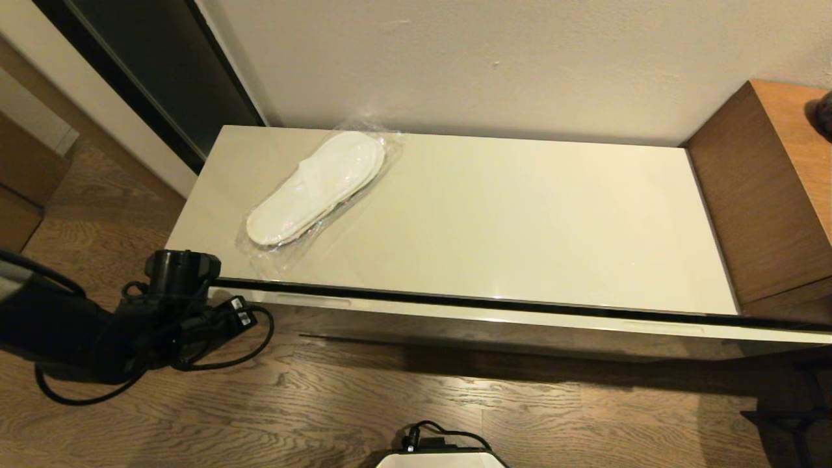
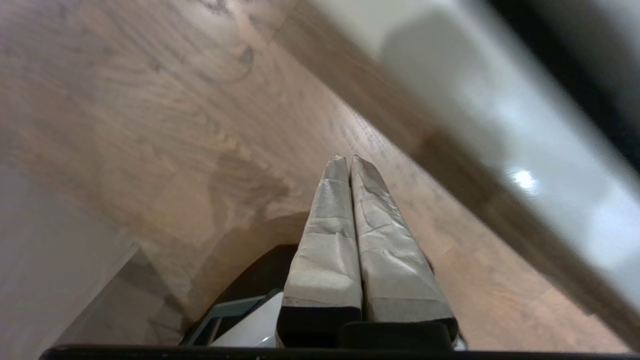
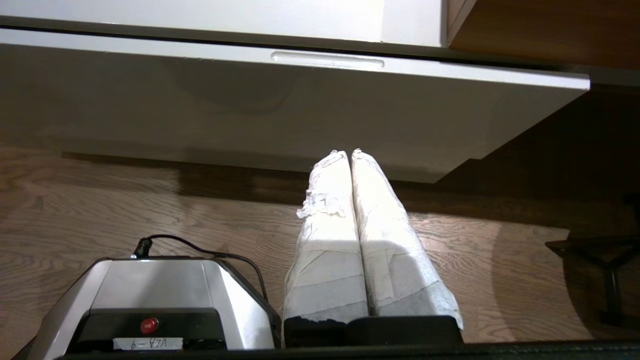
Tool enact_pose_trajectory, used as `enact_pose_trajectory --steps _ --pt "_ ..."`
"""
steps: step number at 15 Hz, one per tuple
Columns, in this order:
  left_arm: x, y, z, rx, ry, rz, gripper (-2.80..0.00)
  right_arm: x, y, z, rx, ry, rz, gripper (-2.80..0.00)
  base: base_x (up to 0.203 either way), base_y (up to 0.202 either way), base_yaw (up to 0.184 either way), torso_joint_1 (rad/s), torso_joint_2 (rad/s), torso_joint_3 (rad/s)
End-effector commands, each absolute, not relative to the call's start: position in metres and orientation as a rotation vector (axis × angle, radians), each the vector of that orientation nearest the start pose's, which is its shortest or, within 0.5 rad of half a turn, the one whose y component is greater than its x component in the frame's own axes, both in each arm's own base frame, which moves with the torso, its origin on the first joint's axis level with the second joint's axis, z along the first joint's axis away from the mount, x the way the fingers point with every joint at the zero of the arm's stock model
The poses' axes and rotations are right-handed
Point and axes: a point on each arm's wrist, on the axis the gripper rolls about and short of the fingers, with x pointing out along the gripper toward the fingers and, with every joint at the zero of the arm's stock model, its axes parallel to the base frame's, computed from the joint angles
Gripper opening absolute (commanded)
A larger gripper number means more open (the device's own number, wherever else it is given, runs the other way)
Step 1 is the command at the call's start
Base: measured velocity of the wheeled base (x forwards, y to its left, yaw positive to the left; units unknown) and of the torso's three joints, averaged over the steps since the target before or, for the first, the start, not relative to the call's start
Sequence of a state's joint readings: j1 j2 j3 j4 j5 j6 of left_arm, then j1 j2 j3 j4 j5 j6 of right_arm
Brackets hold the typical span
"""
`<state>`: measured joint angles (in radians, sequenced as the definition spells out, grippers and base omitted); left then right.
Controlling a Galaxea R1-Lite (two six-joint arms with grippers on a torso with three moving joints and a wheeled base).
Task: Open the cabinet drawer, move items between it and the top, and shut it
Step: Close the drawer
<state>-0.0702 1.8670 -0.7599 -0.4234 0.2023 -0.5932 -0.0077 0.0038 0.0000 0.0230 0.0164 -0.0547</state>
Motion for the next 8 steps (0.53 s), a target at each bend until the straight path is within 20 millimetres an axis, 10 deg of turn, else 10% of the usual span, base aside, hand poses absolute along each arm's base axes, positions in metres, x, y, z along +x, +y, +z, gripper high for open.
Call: enact_pose_trajectory --steps 1,8 --pt "0.314 -0.017 0.120 -0.491 0.566 0.312 -2.80 -0.022 0.001 0.073 -0.055 0.027 0.010 -2.80 0.000 0.000 0.000 0.000 0.00 0.000" --pt "0.338 -0.016 0.153 -0.498 0.554 0.320 -2.80 -0.022 0.001 0.073 -0.055 0.027 0.010 -2.80 0.000 0.000 0.000 0.000 0.00 0.000"
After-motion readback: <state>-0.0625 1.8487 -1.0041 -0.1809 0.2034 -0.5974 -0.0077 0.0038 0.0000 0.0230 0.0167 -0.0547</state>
